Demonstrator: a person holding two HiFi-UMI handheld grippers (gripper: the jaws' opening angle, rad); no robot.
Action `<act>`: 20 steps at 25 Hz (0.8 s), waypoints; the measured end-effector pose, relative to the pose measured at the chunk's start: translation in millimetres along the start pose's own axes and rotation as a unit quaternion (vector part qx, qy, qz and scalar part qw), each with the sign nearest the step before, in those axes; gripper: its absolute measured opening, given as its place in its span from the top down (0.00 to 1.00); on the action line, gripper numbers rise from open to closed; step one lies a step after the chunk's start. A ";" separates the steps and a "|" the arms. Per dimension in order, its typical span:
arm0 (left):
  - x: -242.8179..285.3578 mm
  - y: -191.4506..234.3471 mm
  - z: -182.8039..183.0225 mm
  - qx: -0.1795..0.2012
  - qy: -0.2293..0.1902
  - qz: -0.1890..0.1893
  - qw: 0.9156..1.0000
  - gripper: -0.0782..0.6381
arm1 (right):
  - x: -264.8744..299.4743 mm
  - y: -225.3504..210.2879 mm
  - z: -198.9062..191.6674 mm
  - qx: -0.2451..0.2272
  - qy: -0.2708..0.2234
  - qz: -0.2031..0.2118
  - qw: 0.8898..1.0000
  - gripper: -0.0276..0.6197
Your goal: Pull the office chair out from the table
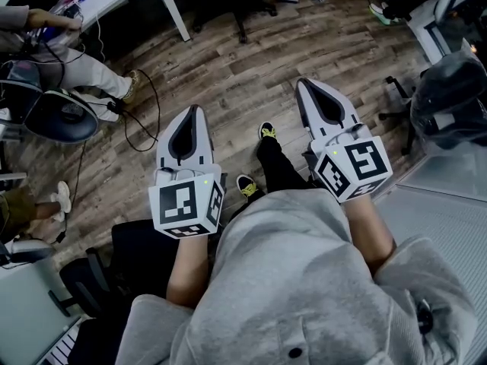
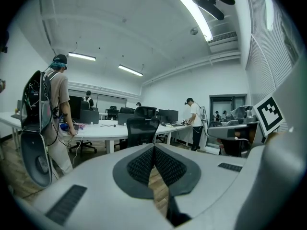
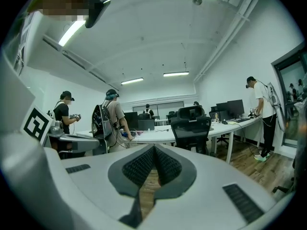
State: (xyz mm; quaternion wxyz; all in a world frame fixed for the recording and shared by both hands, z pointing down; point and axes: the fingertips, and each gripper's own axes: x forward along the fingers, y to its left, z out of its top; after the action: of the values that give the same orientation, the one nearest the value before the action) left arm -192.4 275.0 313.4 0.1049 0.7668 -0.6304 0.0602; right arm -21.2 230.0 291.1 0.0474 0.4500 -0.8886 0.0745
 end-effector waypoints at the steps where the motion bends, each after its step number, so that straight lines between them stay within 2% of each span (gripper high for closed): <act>1: 2.0 0.9 0.5 0.001 0.000 0.000 1.000 0.88 | 2.3 0.0 -0.1 -0.001 -0.001 0.001 1.000 0.91; 9: 25.7 9.8 11.2 0.012 -0.004 0.009 1.000 0.88 | 28.2 -10.3 9.0 -0.037 -0.013 0.006 0.999 0.91; 16: 71.8 19.1 19.3 0.025 0.006 0.009 1.000 0.88 | 62.1 -47.8 12.9 -0.028 -0.013 -0.007 1.000 0.91; 20: 110.9 17.0 24.5 0.027 0.015 0.000 1.000 0.88 | 84.4 -77.4 12.9 -0.007 -0.008 -0.011 1.000 0.91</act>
State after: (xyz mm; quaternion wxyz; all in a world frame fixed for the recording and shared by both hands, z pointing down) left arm -188.0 160.3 316.0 0.0937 0.7683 -0.6269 0.0891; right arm -8.8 115.7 298.1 0.0447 0.4603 -0.8843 0.0644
